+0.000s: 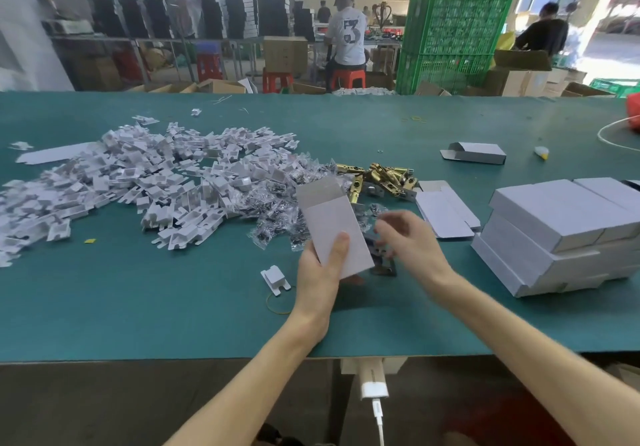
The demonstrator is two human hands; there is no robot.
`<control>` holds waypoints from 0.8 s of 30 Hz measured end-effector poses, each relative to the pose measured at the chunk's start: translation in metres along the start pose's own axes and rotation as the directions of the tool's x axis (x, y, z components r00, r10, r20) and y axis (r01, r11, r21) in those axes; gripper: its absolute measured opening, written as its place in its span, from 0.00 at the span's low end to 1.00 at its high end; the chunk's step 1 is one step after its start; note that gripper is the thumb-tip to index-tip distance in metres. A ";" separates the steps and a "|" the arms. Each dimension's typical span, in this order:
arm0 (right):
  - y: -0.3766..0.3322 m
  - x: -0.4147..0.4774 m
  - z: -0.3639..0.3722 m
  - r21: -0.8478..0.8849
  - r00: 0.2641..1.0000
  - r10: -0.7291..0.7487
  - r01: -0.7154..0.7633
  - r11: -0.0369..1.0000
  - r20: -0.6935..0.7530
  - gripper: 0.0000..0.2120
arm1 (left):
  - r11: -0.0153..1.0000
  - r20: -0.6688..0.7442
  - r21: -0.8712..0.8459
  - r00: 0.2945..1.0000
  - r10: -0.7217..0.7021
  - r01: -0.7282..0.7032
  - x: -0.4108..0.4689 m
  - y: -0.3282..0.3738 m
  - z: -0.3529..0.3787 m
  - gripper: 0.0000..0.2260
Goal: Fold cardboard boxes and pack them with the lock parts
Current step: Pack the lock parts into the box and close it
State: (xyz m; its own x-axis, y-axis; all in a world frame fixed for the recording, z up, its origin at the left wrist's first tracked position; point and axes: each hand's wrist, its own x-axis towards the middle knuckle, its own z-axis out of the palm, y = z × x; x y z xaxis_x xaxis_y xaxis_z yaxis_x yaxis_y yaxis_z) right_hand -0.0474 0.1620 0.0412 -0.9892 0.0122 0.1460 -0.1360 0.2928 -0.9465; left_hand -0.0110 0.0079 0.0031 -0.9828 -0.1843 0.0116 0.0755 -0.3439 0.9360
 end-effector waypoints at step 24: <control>-0.010 0.125 0.018 -0.177 0.946 0.314 -0.324 0.929 -0.080 0.14 | 0.988 0.128 0.152 0.992 -0.017 -0.003 -0.004 -0.001 0.004 0.14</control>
State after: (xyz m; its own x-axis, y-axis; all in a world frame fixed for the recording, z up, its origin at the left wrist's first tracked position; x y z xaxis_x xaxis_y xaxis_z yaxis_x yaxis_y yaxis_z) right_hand -0.1706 0.1431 0.0637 -0.9741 0.1800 -0.1366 0.2036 0.4374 -0.8759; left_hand -0.0076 0.0128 0.0031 -0.9974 -0.0588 0.0412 0.0522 -0.1998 0.9784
